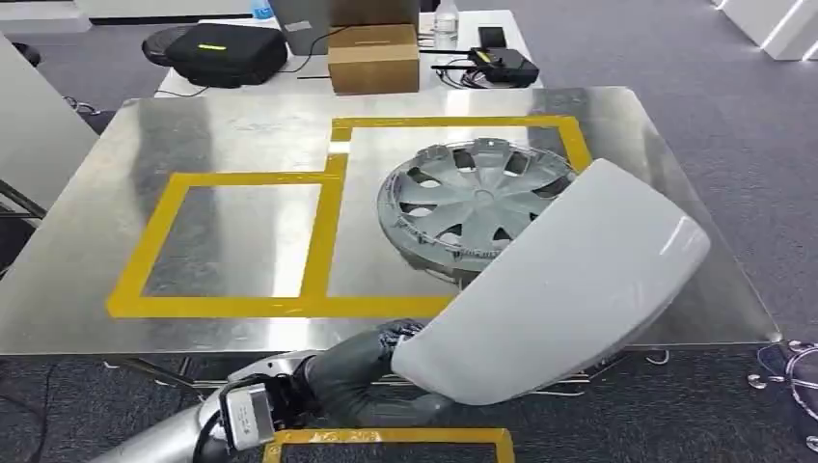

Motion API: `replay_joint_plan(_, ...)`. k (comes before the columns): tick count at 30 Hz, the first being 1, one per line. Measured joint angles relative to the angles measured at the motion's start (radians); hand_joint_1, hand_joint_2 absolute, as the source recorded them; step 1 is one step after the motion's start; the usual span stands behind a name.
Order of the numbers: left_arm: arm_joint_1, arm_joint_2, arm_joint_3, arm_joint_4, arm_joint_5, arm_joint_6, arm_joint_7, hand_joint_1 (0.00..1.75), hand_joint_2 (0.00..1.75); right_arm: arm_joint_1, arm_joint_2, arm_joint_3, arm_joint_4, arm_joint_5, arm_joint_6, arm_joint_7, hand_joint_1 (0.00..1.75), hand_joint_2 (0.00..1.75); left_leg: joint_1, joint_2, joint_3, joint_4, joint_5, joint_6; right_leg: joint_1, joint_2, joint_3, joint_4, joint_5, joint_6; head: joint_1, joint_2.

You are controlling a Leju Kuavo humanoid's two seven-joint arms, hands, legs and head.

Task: Take the parts from the cabinet and place them on the table.

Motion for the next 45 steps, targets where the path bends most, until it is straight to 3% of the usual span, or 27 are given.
replay_joint_plan(1,0.003,0.001,0.001,0.000,-0.004,0.002,0.000,1.75,1.75,0.000,0.000,0.000,0.000,0.000,0.000,0.000,0.00,0.00,0.000,0.000,-0.002,-0.019,0.023,0.000,0.000,0.002,0.009,0.000,-0.006,0.002,0.000,0.000)
replay_joint_plan(4,0.006,0.002,0.008,0.000,-0.016,0.013,-0.005,1.75,1.75,0.000,0.000,0.003,0.000,-0.001,0.000,-0.001,0.00,0.00,0.003,0.001,0.075,-0.239,0.222,0.001,-0.002,0.006,0.034,0.000,-0.024,0.012,0.000,0.000)
replay_joint_plan(5,0.007,0.002,0.013,0.000,-0.026,0.022,-0.007,1.75,1.75,-0.002,-0.001,0.003,0.000,-0.003,0.000,-0.003,0.00,0.00,0.004,0.001,0.087,-0.287,0.215,0.001,0.004,0.007,0.036,0.008,-0.030,0.019,-0.003,0.000)
replay_joint_plan(6,0.009,0.002,0.018,0.000,-0.036,0.035,-0.010,1.75,1.75,-0.004,-0.002,0.004,0.000,-0.004,-0.001,-0.003,0.00,0.00,0.003,0.000,0.087,-0.291,0.191,0.015,0.005,0.008,0.030,0.005,-0.032,0.022,-0.005,0.000)
replay_joint_plan(10,0.026,0.003,0.047,0.000,-0.118,0.125,-0.013,1.75,1.75,0.000,-0.002,0.006,0.000,-0.010,-0.002,-0.006,0.00,0.00,0.008,-0.002,0.099,-0.296,0.207,0.037,0.003,0.006,0.037,0.009,-0.053,0.042,-0.005,0.000)
replay_joint_plan(11,0.026,0.006,0.057,0.001,-0.161,0.160,-0.011,1.75,1.75,-0.001,-0.002,0.007,0.000,-0.011,-0.002,-0.007,0.00,0.00,0.008,-0.001,0.103,-0.296,0.204,0.042,0.002,0.005,0.018,0.050,-0.082,0.048,0.004,0.000)
replay_joint_plan(13,0.027,0.013,0.079,0.010,-0.236,0.218,-0.006,1.75,1.75,0.000,-0.001,0.007,0.000,-0.013,-0.002,-0.008,0.00,0.00,0.007,0.000,0.105,-0.296,0.199,0.048,0.002,0.005,-0.064,0.213,-0.163,0.052,0.006,0.000)
replay_joint_plan(14,0.029,0.017,0.087,0.017,-0.266,0.238,-0.002,1.75,1.75,0.001,-0.001,0.007,0.000,-0.013,-0.002,-0.008,0.00,0.00,0.006,0.000,0.106,-0.296,0.197,0.051,0.002,0.005,-0.107,0.291,-0.190,0.053,0.007,0.000)
replay_joint_plan(15,0.032,0.022,0.095,0.024,-0.324,0.273,0.020,1.75,1.75,0.003,-0.001,0.008,0.000,-0.013,-0.002,-0.009,0.00,0.00,0.005,0.000,0.108,-0.295,0.195,0.052,0.002,0.005,-0.131,0.325,-0.190,0.053,0.008,0.000)
replay_joint_plan(16,0.033,0.026,0.101,0.033,-0.390,0.311,0.045,1.75,1.75,0.004,-0.001,0.010,0.000,-0.013,-0.002,-0.011,0.00,0.00,0.005,-0.001,0.112,-0.295,0.192,0.052,0.002,0.005,-0.126,0.307,-0.166,0.050,0.007,0.000)
replay_joint_plan(17,0.033,0.032,0.108,0.048,-0.465,0.350,0.078,1.75,1.75,0.005,-0.001,0.014,0.000,-0.013,-0.003,-0.014,0.00,0.00,0.005,-0.002,0.119,-0.295,0.187,0.050,0.003,0.005,-0.097,0.238,-0.118,0.047,0.008,0.000)
replay_joint_plan(19,0.030,0.044,0.127,0.096,-0.587,0.414,0.119,1.75,1.75,0.003,-0.001,0.018,0.000,-0.011,-0.003,-0.018,0.00,0.00,0.005,-0.003,0.135,-0.295,0.177,0.043,0.003,0.005,-0.007,0.049,-0.023,0.038,0.008,0.000)
replay_joint_plan(20,0.027,0.051,0.139,0.129,-0.634,0.440,0.134,1.75,1.75,0.001,-0.001,0.021,0.000,-0.010,-0.003,-0.018,0.00,0.00,0.000,-0.003,0.137,-0.294,0.172,0.036,0.005,0.004,0.011,0.007,-0.020,0.038,0.008,0.000)
replay_joint_plan(23,0.019,0.069,0.174,0.226,-0.788,0.528,0.199,1.75,1.75,0.001,-0.001,0.026,0.000,-0.009,-0.002,-0.021,0.00,0.00,0.003,-0.003,0.139,-0.300,0.173,0.021,0.012,0.009,0.012,0.008,-0.019,0.024,0.007,0.000)
replay_joint_plan(26,0.008,0.093,0.219,0.309,-0.896,0.602,0.254,1.75,1.75,0.003,-0.001,0.036,0.000,-0.008,-0.002,-0.021,0.00,0.00,0.001,-0.001,0.131,-0.274,0.146,0.000,0.001,0.008,0.026,-0.008,-0.016,0.006,0.000,0.000)
replay_joint_plan(29,-0.002,0.107,0.265,0.393,-0.949,0.651,0.296,1.75,1.75,-0.001,-0.001,0.040,0.000,-0.009,-0.002,-0.021,0.00,0.00,0.005,-0.001,0.008,-0.047,0.046,-0.010,0.001,0.008,0.027,-0.008,-0.021,-0.002,-0.003,0.000)
replay_joint_plan(30,-0.002,0.110,0.279,0.417,-0.963,0.666,0.307,1.75,1.75,0.000,-0.001,0.041,0.000,-0.010,-0.002,-0.021,0.00,0.00,0.005,-0.001,-0.022,-0.002,0.040,-0.011,0.001,0.008,0.028,-0.008,-0.023,-0.003,-0.004,0.000)
replay_joint_plan(31,-0.002,0.113,0.295,0.443,-0.981,0.685,0.325,1.75,1.75,0.000,-0.001,0.042,-0.001,-0.010,-0.002,-0.021,0.00,0.00,0.005,-0.001,-0.030,-0.002,0.062,-0.012,0.000,0.008,0.031,-0.008,-0.025,-0.003,-0.003,0.000)
replay_joint_plan(32,-0.002,0.116,0.309,0.464,-0.993,0.708,0.341,1.75,1.75,0.000,0.000,0.045,-0.001,-0.010,-0.003,-0.021,0.00,0.00,0.005,-0.001,-0.015,-0.045,0.104,-0.011,0.000,0.008,0.034,-0.008,-0.027,-0.002,-0.004,0.000)
replay_joint_plan(34,-0.010,0.118,0.351,0.503,-1.005,0.758,0.360,1.75,1.75,-0.001,0.003,0.049,-0.002,-0.011,-0.007,-0.021,0.00,0.00,0.007,0.001,0.056,-0.203,0.200,-0.010,-0.002,0.011,0.044,-0.007,-0.034,0.004,-0.004,0.000)
replay_joint_plan(35,-0.018,0.119,0.374,0.525,-1.010,0.771,0.362,1.75,1.75,-0.001,0.003,0.050,-0.002,-0.011,-0.010,-0.021,0.00,0.00,0.009,0.003,0.087,-0.270,0.224,-0.011,0.001,0.011,0.046,-0.008,-0.037,0.009,-0.006,0.000)
replay_joint_plan(36,-0.027,0.119,0.391,0.544,-1.010,0.779,0.362,1.75,1.75,-0.003,0.003,0.050,-0.002,-0.012,-0.011,-0.020,0.00,0.00,0.010,0.000,0.100,-0.306,0.210,-0.004,0.009,0.014,0.040,0.004,-0.045,0.015,-0.011,0.000)
replay_joint_plan(39,-0.032,0.119,0.436,0.589,-1.019,0.802,0.362,1.75,1.75,-0.004,0.005,0.053,-0.002,-0.012,-0.011,-0.020,0.00,0.00,0.006,-0.001,0.096,-0.297,0.206,0.016,0.008,0.013,0.044,-0.009,-0.044,0.027,-0.005,0.000)
replay_joint_plan(41,-0.050,0.116,0.464,0.621,-1.043,0.802,0.374,1.75,1.75,-0.006,0.007,0.058,-0.003,-0.012,-0.011,-0.018,0.00,0.00,0.014,-0.001,0.101,-0.302,0.207,0.030,0.007,0.008,0.033,0.019,-0.064,0.039,0.000,0.000)
replay_joint_plan(42,-0.064,0.113,0.474,0.643,-1.059,0.801,0.383,1.75,1.75,-0.008,0.008,0.060,-0.004,-0.012,-0.010,-0.018,0.00,0.00,0.014,-0.001,0.102,-0.302,0.206,0.035,0.007,0.007,0.006,0.076,-0.096,0.043,0.008,0.000)
replay_joint_plan(44,-0.089,0.111,0.482,0.687,-1.092,0.800,0.396,1.75,1.75,-0.014,0.010,0.066,-0.007,-0.010,-0.010,-0.017,0.00,0.00,0.012,-0.001,0.104,-0.301,0.204,0.038,0.006,0.007,-0.083,0.248,-0.168,0.046,0.008,0.000)
replay_joint_plan(45,-0.095,0.109,0.486,0.706,-1.101,0.800,0.401,1.75,1.75,-0.016,0.011,0.066,-0.008,-0.010,-0.010,-0.017,0.00,0.00,0.011,-0.001,0.105,-0.301,0.202,0.039,0.006,0.007,-0.120,0.311,-0.183,0.046,0.007,0.000)
